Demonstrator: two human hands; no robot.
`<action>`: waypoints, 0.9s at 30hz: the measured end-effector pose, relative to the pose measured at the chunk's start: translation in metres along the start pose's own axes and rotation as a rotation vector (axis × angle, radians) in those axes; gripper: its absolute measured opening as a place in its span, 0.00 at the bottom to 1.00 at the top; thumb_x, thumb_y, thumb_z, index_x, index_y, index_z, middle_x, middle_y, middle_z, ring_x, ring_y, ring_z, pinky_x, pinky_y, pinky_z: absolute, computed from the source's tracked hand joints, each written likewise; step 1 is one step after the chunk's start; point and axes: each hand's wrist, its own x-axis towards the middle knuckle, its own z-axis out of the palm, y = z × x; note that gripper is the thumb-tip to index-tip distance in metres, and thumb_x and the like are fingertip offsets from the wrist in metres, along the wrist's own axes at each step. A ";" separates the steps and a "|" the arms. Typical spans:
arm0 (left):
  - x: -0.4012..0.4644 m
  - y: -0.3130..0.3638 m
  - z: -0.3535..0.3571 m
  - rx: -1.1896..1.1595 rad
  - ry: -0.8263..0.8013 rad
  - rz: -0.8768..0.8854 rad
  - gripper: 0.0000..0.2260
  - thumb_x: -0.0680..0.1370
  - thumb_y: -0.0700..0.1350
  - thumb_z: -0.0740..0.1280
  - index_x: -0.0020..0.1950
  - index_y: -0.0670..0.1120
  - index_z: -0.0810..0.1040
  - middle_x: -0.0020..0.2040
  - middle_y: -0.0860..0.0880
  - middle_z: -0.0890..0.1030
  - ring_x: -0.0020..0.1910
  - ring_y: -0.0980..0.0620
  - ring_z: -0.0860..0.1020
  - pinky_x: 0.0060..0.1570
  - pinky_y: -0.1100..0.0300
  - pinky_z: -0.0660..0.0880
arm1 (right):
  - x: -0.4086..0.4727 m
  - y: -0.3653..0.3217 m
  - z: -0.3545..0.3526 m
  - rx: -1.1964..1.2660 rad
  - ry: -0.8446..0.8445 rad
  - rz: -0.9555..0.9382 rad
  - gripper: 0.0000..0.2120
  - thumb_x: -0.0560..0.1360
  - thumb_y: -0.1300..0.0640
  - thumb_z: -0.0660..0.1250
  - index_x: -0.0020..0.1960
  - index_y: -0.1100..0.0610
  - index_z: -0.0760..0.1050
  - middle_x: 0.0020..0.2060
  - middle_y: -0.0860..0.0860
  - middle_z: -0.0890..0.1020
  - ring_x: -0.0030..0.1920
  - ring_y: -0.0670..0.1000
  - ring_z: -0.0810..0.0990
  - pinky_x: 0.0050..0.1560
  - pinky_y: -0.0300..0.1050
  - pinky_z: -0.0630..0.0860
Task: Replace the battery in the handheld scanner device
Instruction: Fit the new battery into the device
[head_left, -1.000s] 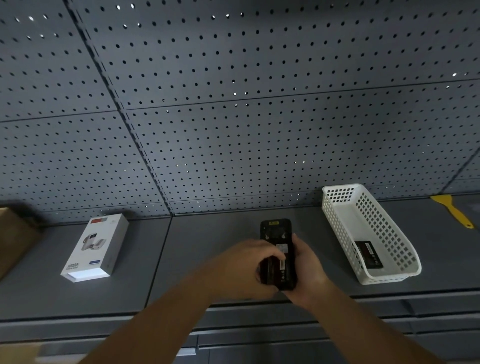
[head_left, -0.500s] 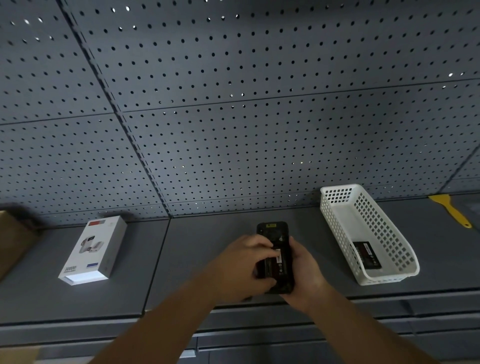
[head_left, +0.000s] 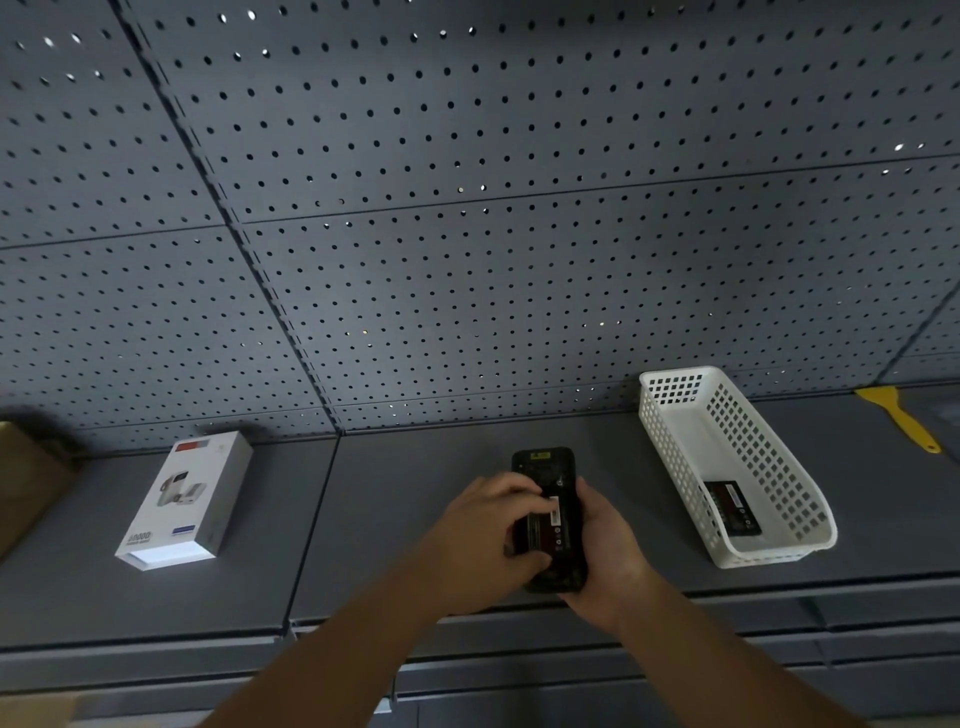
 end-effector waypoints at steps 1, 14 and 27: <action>0.000 0.000 0.000 -0.002 0.002 -0.003 0.23 0.75 0.54 0.73 0.70 0.56 0.77 0.70 0.59 0.71 0.67 0.56 0.69 0.71 0.58 0.67 | -0.001 0.000 0.000 0.009 0.000 0.003 0.31 0.84 0.38 0.52 0.64 0.58 0.83 0.56 0.63 0.87 0.51 0.62 0.87 0.55 0.59 0.80; -0.003 -0.003 0.011 -0.235 0.118 -0.129 0.27 0.65 0.62 0.72 0.63 0.60 0.80 0.65 0.68 0.72 0.65 0.59 0.69 0.67 0.51 0.74 | -0.003 -0.001 0.006 0.005 0.005 -0.027 0.29 0.84 0.38 0.53 0.66 0.57 0.83 0.58 0.63 0.87 0.54 0.62 0.88 0.56 0.59 0.80; -0.006 -0.045 -0.006 -0.260 0.104 -0.307 0.13 0.79 0.47 0.72 0.62 0.60 0.79 0.60 0.57 0.78 0.53 0.63 0.77 0.57 0.65 0.74 | -0.001 0.010 -0.001 0.031 0.055 0.001 0.32 0.84 0.37 0.53 0.65 0.61 0.81 0.56 0.65 0.84 0.48 0.65 0.84 0.63 0.65 0.76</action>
